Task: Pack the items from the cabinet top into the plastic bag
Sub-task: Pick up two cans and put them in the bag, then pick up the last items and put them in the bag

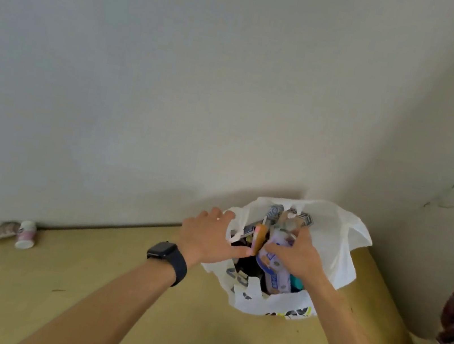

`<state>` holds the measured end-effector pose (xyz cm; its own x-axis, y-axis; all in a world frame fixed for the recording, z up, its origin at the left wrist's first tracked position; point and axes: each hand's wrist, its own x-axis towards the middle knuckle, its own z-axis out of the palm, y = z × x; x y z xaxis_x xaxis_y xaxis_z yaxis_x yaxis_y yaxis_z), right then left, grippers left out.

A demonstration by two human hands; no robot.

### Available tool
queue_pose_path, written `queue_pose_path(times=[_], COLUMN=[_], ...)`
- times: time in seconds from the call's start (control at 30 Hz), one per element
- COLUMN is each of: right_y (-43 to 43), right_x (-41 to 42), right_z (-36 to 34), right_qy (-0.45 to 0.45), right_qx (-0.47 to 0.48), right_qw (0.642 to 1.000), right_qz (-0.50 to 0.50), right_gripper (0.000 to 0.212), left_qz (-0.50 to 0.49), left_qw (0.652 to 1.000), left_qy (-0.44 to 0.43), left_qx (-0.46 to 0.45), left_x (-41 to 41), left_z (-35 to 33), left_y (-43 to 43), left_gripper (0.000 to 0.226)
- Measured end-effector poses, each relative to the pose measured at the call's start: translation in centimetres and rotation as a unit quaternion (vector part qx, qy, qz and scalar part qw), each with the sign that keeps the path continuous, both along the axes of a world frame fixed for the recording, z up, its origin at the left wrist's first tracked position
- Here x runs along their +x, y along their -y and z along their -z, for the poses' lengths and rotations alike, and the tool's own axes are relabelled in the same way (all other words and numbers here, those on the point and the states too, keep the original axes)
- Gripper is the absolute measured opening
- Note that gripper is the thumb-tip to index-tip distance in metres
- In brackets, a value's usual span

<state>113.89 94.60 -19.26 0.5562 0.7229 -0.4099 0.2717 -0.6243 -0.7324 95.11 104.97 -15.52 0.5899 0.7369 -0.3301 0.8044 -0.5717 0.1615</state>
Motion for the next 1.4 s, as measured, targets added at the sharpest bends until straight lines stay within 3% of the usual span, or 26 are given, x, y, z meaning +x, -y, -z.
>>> queue_pose_path(times=[0.13, 0.2, 0.27, 0.33, 0.4, 0.53, 0.67, 0.8, 0.87, 1.03, 1.13, 1.27, 1.4], right_y=[-0.4, -0.8, -1.5, -2.4, -3.4, -4.3, -4.7, -4.5, -3.8, -1.4, 0.6, 3.0, 3.5], right_x=[-1.4, -2.2, -3.2, -4.0, -4.4, -3.3, -1.7, -0.7, -0.3, 0.6, 0.5, -2.5, -7.6], right_z=[1.3, 1.6, 2.1, 2.9, 3.9, 6.0, 6.3, 6.3, 6.1, 2.8, -0.5, -4.5, -4.1], right_qy=[-0.017, -0.032, -0.04, 0.01, 0.09, 0.269, 0.281, 0.268, 0.259, 0.237, 0.236, 0.254, 0.278], right_qx=[0.002, 0.018, 0.036, 0.05, 0.047, -0.051, -0.068, -0.061, -0.019, 0.148, 0.234, 0.337, 0.379], right_qw=[0.999, 0.998, 0.996, 0.994, 0.982, 0.918, 0.907, 0.903, 0.916, 0.943, 0.934, 0.897, 0.859], right_qz=[-0.043, -0.059, -0.074, -0.1, -0.158, -0.287, -0.307, -0.331, -0.306, -0.183, -0.132, -0.127, -0.201], right_gripper=[0.077, 0.08, 0.078, 0.071, 0.065, 0.069, 0.082, 0.08, 0.072, 0.042, 0.032, 0.024, 0.021], left_qz=[0.038, -0.051, -0.164, -0.215, -0.217, -0.186, -0.161, -0.143, -0.102, -0.013, -0.007, -0.086, -0.135], left_qw=[0.994, 0.997, 0.975, 0.953, 0.95, 0.951, 0.958, 0.964, 0.973, 0.984, 0.976, 0.958, 0.97], left_qy=[-0.037, 0.039, 0.147, 0.206, 0.216, 0.236, 0.231, 0.218, 0.199, 0.175, 0.213, 0.273, 0.202], left_qx=[0.098, 0.036, -0.042, -0.055, -0.06, -0.067, -0.051, -0.048, -0.05, 0.012, 0.043, 0.011, -0.006], left_x=[-0.4, -0.6, -0.9, -1.2, -1.3, -0.4, 0.3, 0.0, -0.4, -1.6, -2.7, -6.0, -11.3], left_z=[1.0, 0.6, -0.2, -1.4, -2.6, -3.5, -2.6, -2.0, -2.1, -1.9, -1.2, 1.2, 5.5], left_y=[-0.1, -1.1, -2.7, -4.1, -4.7, -3.7, -2.2, -1.9, -1.7, -1.2, -0.6, 1.1, 2.6], left_gripper=[0.041, 0.04, 0.038, 0.037, 0.034, 0.035, 0.038, 0.031, 0.024, 0.065, 0.065, 0.062, 0.061])
